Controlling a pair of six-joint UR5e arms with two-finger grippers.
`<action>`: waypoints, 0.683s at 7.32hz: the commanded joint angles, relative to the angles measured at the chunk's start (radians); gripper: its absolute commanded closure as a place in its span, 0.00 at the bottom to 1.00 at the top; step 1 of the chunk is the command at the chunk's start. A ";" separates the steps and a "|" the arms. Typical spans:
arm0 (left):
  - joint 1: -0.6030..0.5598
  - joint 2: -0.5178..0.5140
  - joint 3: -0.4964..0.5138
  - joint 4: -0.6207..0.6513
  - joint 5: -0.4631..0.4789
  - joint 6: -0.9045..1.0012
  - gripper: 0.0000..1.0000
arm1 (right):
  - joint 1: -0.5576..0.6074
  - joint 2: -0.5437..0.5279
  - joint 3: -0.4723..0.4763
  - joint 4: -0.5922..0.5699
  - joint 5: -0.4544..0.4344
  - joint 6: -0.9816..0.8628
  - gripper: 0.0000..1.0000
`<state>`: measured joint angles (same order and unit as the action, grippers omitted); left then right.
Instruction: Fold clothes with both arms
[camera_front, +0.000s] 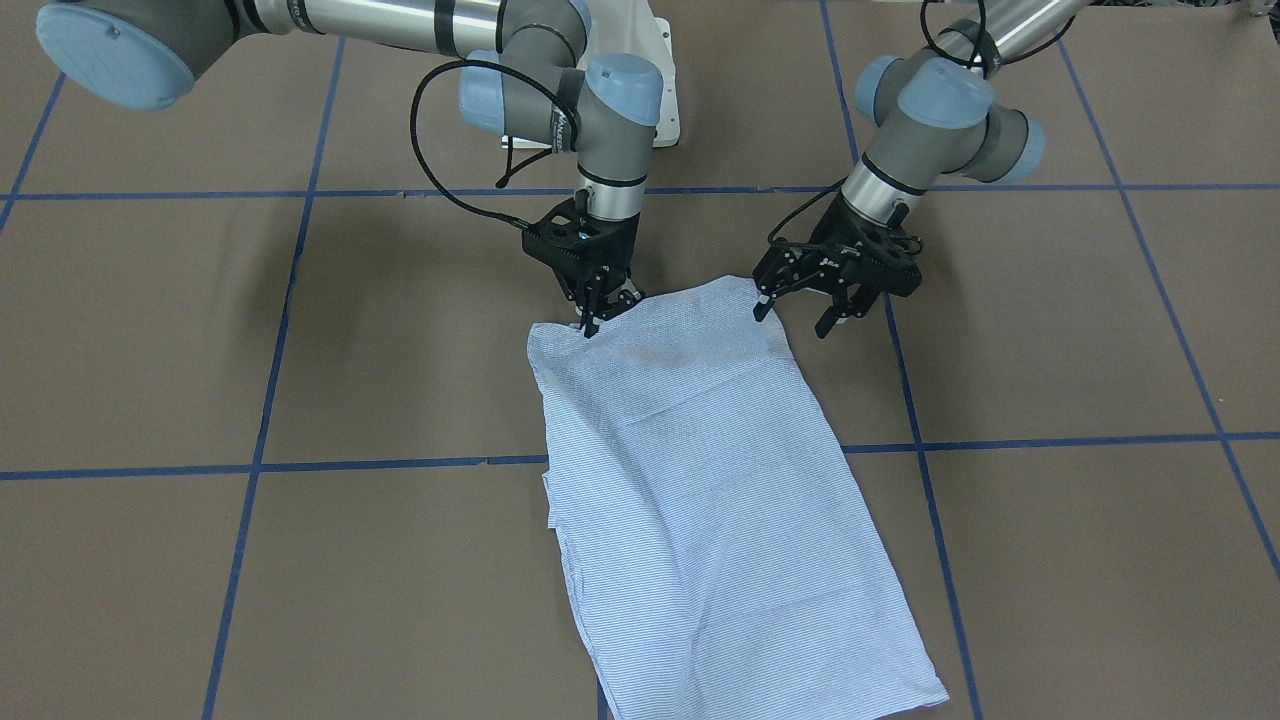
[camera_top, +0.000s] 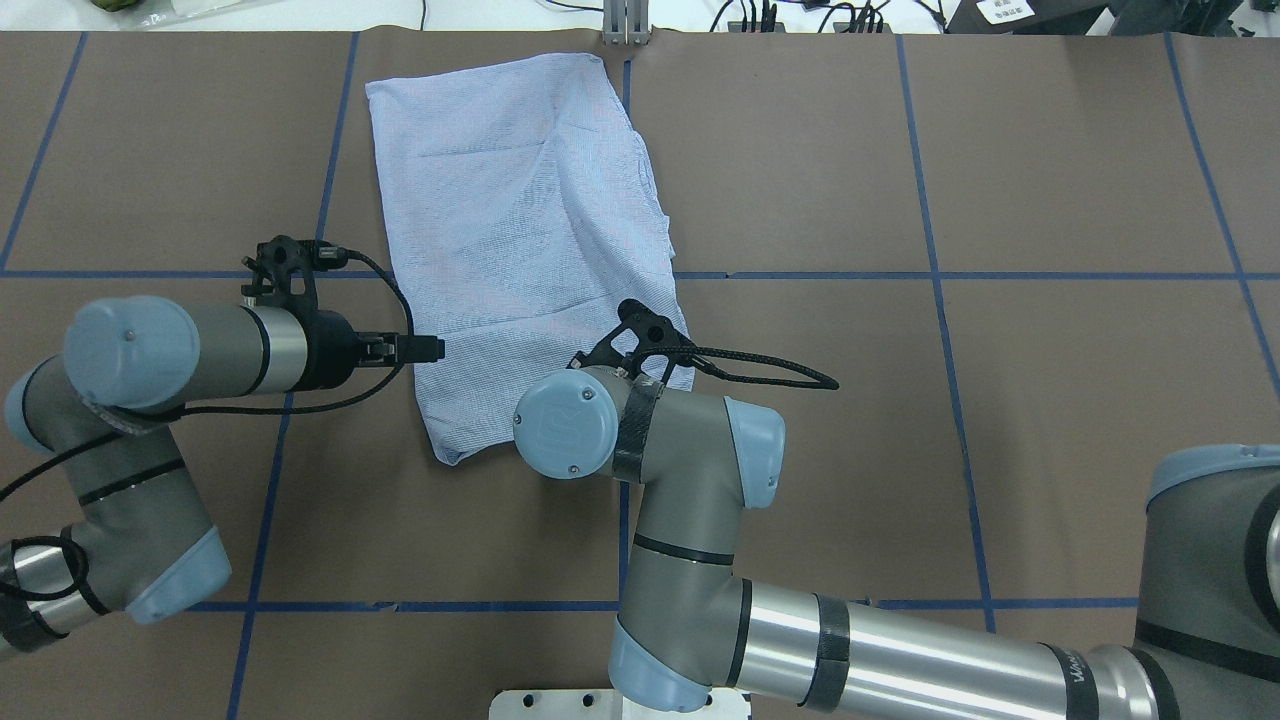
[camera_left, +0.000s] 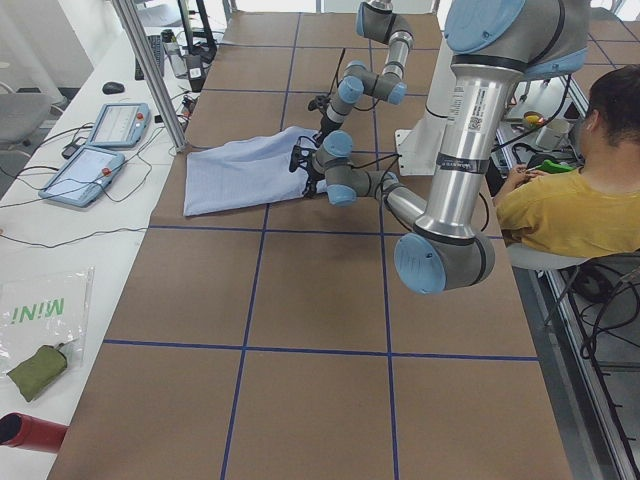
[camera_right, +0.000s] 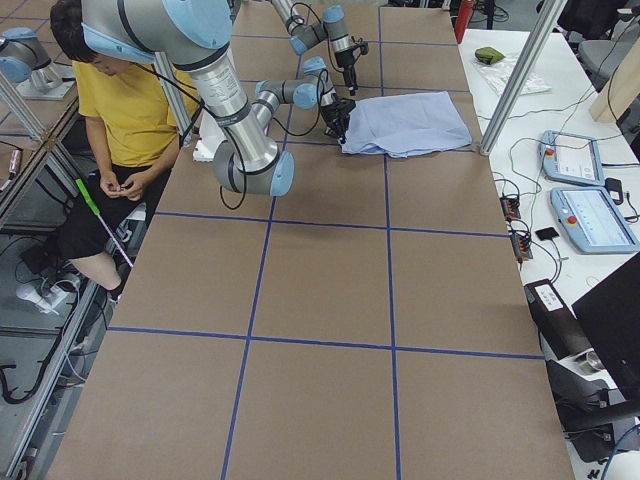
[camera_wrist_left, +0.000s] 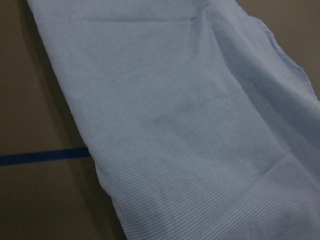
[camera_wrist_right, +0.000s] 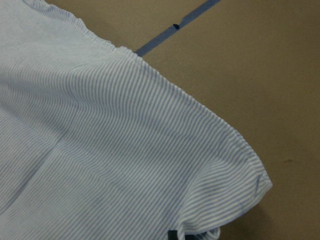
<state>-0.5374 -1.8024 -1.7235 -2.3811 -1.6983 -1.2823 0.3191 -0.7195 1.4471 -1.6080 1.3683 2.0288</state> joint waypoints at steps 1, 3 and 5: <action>0.062 -0.002 -0.007 0.054 0.055 -0.107 0.32 | 0.000 -0.003 0.004 0.000 0.000 0.002 1.00; 0.088 -0.002 -0.024 0.077 0.060 -0.134 0.33 | 0.000 -0.003 0.004 -0.001 0.000 0.002 1.00; 0.118 -0.012 -0.041 0.105 0.062 -0.161 0.34 | 0.000 -0.003 0.004 0.000 0.000 0.001 1.00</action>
<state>-0.4363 -1.8078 -1.7572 -2.2880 -1.6384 -1.4240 0.3191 -0.7224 1.4511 -1.6080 1.3683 2.0307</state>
